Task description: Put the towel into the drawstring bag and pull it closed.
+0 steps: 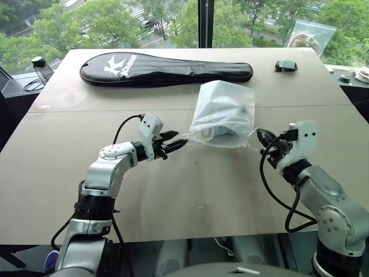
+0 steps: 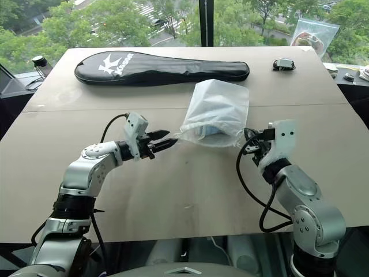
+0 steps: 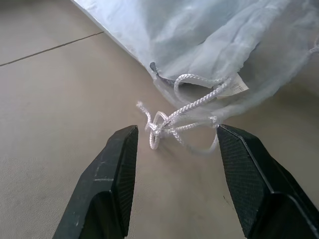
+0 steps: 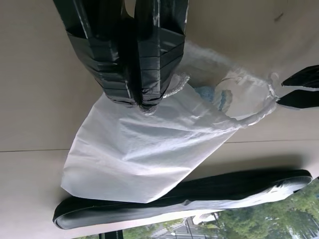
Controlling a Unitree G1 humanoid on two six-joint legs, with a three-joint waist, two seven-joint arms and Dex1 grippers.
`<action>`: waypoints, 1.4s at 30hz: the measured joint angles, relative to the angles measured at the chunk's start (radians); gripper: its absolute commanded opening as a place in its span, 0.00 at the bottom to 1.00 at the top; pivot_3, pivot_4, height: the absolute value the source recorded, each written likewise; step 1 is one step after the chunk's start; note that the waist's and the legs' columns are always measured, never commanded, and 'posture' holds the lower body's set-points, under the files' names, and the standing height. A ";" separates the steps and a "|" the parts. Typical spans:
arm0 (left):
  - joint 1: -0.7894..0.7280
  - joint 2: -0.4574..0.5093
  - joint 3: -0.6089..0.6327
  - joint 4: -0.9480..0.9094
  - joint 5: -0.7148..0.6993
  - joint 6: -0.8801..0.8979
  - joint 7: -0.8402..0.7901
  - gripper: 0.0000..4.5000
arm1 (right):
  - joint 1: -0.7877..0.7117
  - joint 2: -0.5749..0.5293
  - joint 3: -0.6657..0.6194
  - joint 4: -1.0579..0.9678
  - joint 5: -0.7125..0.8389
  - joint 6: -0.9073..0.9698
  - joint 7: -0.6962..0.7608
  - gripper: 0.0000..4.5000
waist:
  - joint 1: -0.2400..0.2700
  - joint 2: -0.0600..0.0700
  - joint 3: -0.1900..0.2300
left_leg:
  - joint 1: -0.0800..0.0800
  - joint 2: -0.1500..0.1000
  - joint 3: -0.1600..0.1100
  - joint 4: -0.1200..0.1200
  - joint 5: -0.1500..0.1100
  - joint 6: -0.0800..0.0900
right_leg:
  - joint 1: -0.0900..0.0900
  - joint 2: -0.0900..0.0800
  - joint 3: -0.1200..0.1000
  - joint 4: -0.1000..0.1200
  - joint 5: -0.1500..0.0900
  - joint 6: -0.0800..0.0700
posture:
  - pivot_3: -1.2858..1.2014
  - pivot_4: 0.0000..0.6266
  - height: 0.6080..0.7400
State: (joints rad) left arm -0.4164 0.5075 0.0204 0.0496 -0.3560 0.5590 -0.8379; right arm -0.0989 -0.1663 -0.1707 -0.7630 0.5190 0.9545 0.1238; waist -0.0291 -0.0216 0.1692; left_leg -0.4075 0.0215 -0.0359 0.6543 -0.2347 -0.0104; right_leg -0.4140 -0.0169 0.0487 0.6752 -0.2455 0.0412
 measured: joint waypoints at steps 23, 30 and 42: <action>-0.037 -0.002 -0.042 0.122 0.084 -0.125 0.015 0.56 | 0.005 -0.019 0.005 0.006 0.002 -0.022 -0.001 0.00 | -0.009 0.000 0.000 | 0.000 0.000 0.000 0.000 0.000 0.000 | 0.000 0.000 0.000 -0.001 0.000 0.000 | 0.52 0.24 1.00; -0.053 -0.053 -0.064 0.181 0.178 -0.289 0.089 0.56 | 0.004 -0.024 0.004 0.022 0.004 -0.023 -0.002 0.00 | -0.008 0.000 0.000 | -0.001 0.000 0.000 -0.001 0.000 0.000 | 0.000 0.000 0.000 -0.002 0.000 0.000 | 0.52 0.24 1.00; -0.098 -0.119 -0.061 0.299 0.276 -0.522 0.237 0.01 | -0.006 -0.025 -0.008 0.030 -0.003 -0.049 -0.015 0.00 | -0.010 0.000 0.000 | -0.002 0.000 -0.001 -0.001 0.000 0.000 | 0.000 0.000 -0.001 -0.003 0.000 0.000 | 0.52 0.24 1.00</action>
State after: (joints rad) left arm -0.5146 0.3890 -0.0402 0.3491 -0.0802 0.0368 -0.6010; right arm -0.1049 -0.1917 -0.1790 -0.7325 0.5160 0.9057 0.1083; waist -0.0387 -0.0217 0.1692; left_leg -0.4090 0.0214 -0.0367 0.6536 -0.2348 -0.0104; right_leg -0.4141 -0.0171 0.0478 0.6725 -0.2453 0.0416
